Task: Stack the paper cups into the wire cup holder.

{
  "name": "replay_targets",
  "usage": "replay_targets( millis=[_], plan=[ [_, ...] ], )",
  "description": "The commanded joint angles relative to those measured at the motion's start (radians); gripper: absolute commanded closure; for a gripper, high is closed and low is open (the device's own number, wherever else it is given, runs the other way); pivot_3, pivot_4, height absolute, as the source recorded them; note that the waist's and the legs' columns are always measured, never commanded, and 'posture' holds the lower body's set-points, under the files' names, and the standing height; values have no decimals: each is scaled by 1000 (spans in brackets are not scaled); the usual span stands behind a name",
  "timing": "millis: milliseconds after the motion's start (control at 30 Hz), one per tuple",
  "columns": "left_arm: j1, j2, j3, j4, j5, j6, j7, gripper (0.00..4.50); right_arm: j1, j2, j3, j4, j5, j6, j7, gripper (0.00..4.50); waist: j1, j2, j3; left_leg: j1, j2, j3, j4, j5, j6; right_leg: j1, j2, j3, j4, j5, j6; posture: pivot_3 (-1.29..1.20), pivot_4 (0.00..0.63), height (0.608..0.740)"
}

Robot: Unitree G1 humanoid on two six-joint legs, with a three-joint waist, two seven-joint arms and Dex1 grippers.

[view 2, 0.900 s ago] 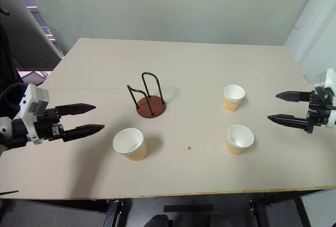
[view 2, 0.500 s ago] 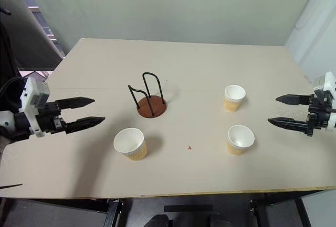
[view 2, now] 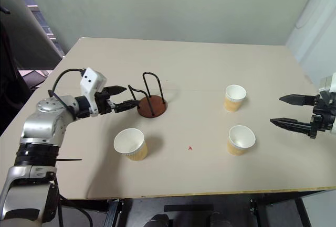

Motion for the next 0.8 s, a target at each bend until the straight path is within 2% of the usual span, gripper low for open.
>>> replay_targets(
  millis=[33,400,567,800],
  plan=[
    [-61,-23,2,37,31,-44,28,25,14,-28,-65,-38,17,9,-12,0,1,0,0,0,0,0,0,0,0,0,0,0,0,0,0,0,150,740],
    [-132,-123,25,132,50,-96,87,25,78,-22,-130,-102,33,45,-45,0,5,0,0,0,-1,0,3,0,1,2,2,0,-1,2,3,0,150,740],
    [-136,-145,24,116,49,-90,92,1669,92,-25,-144,-112,36,53,-53,0,6,0,0,0,-2,0,4,0,1,3,2,0,-1,2,4,0,150,740],
    [-136,-141,25,116,55,-91,89,4301,91,-20,-140,-116,33,54,-63,0,7,0,0,0,-2,1,6,0,1,3,2,1,-1,2,5,0,150,740]
  ],
)
